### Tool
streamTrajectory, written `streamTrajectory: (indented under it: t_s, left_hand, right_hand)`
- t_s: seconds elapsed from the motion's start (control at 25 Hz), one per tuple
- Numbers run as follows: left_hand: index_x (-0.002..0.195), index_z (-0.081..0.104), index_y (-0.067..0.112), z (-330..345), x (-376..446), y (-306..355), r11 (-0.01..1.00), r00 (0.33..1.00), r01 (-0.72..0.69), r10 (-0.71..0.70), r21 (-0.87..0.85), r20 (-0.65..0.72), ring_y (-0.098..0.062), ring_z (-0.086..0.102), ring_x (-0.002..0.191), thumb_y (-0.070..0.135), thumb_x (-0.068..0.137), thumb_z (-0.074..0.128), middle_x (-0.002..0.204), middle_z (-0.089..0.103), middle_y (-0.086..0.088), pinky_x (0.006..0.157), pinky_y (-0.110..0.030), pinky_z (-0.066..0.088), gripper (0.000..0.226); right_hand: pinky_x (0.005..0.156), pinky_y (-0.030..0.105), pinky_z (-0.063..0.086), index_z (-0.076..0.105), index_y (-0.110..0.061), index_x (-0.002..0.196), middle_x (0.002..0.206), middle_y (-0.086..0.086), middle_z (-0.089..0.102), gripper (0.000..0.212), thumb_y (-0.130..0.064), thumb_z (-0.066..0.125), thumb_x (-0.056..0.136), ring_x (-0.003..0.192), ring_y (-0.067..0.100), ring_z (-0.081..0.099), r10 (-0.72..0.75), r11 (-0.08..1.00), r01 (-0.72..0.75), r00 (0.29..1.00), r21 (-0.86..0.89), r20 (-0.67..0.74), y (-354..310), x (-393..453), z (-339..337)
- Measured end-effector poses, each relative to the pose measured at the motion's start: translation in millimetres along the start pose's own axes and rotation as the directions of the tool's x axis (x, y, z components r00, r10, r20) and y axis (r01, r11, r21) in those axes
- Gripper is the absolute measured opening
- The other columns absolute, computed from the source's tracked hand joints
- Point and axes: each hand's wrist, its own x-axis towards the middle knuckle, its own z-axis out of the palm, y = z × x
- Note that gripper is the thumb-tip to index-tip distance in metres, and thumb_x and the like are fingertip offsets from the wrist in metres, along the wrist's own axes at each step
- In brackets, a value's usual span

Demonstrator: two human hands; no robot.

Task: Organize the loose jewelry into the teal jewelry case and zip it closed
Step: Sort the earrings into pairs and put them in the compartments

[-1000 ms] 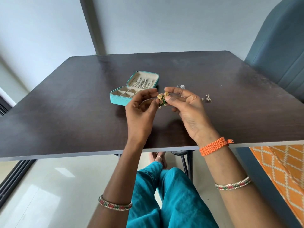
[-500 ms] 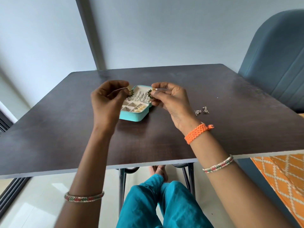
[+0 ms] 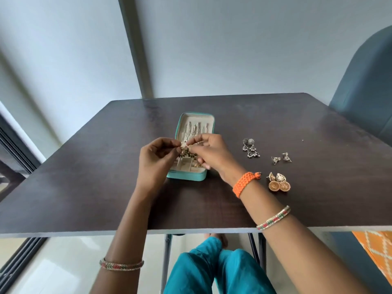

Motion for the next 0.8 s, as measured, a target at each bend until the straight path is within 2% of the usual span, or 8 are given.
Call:
streamTrajectory:
  t_s: [0.08,0.2,0.28,0.4,0.52,0.68,0.8]
  left_hand:
    - [0.083,0.068,0.014,-0.2,-3.0,0.5,0.993,0.999,-0.044,0.043,0.105,0.016,-0.011,0.065,0.074,-0.004,0.082,0.065,0.082,0.071,-0.001,0.073,-0.025,0.054,0.018]
    - [0.083,0.067,0.024,-4.5,-5.1,2.3,0.987,0.997,-0.051,0.059,0.156,-0.049,-0.011,0.063,0.072,-0.005,0.081,0.063,0.084,0.070,0.003,0.066,-0.020,0.051,0.030]
    - [0.087,0.066,0.027,-8.9,-5.0,3.7,0.989,0.996,-0.023,0.035,0.147,-0.079,-0.011,0.062,0.070,-0.008,0.079,0.062,0.084,0.068,0.002,0.065,-0.019,0.051,0.036]
    - [0.092,0.065,0.029,-14.8,-5.5,2.6,0.990,0.997,0.056,-0.048,0.129,-0.063,-0.014,0.061,0.070,-0.010,0.076,0.060,0.083,0.065,-0.001,0.069,-0.028,0.055,0.043]
    - [0.097,0.066,0.027,-16.5,-13.7,6.2,0.986,0.991,0.082,-0.066,0.146,-0.117,-0.015,0.061,0.068,-0.008,0.076,0.062,0.080,0.061,-0.003,0.071,-0.030,0.056,0.041]
    - [0.103,0.064,0.025,-11.8,-22.7,16.4,0.938,0.978,0.140,-0.081,0.317,-0.192,-0.014,0.068,0.073,0.001,0.076,0.070,0.082,0.065,0.002,0.074,-0.033,0.058,0.037]
    - [0.110,0.061,0.027,-5.9,-14.4,20.2,0.846,0.988,0.123,-0.054,0.518,-0.147,-0.015,0.069,0.080,0.005,0.073,0.072,0.082,0.063,0.011,0.087,-0.043,0.052,0.044]
  right_hand:
    - [0.031,0.015,0.025,0.063,-0.009,0.083,0.059,0.006,0.055,0.012,0.003,0.057,0.083,0.034,0.005,0.041,0.022,0.998,-0.025,0.998,0.061,0.051,-0.9,-1.8,-7.9]
    - [0.030,0.014,0.023,0.062,-0.009,0.082,0.059,0.004,0.056,0.014,0.004,0.056,0.084,0.034,0.005,0.041,0.022,0.998,-0.027,0.995,0.055,0.094,-1.1,-3.5,-11.5]
    - [0.031,0.014,0.023,0.062,-0.008,0.083,0.061,0.006,0.056,0.013,0.003,0.056,0.084,0.034,0.005,0.041,0.020,0.999,-0.023,0.996,0.033,0.088,0.5,-2.9,-9.4]
    - [0.031,0.014,0.023,0.062,-0.009,0.082,0.063,0.007,0.057,0.013,0.002,0.056,0.084,0.034,0.005,0.041,0.021,0.999,-0.023,0.996,0.034,0.085,1.4,-1.1,-8.3]
    - [0.030,0.014,0.023,0.063,-0.011,0.080,0.065,0.006,0.057,0.014,0.001,0.057,0.084,0.034,0.004,0.041,0.030,0.999,-0.034,0.995,0.042,0.096,1.8,0.0,-8.6]
    - [0.030,0.014,0.022,0.062,-0.012,0.079,0.068,0.008,0.057,0.015,0.001,0.057,0.084,0.034,0.004,0.041,0.036,0.998,-0.040,0.994,0.037,0.107,1.9,1.3,-8.8]
    - [0.030,0.014,0.021,0.062,-0.011,0.080,0.068,0.008,0.058,0.015,0.001,0.056,0.085,0.033,0.004,0.040,0.040,0.998,-0.045,0.993,0.040,0.112,1.8,1.2,-8.3]
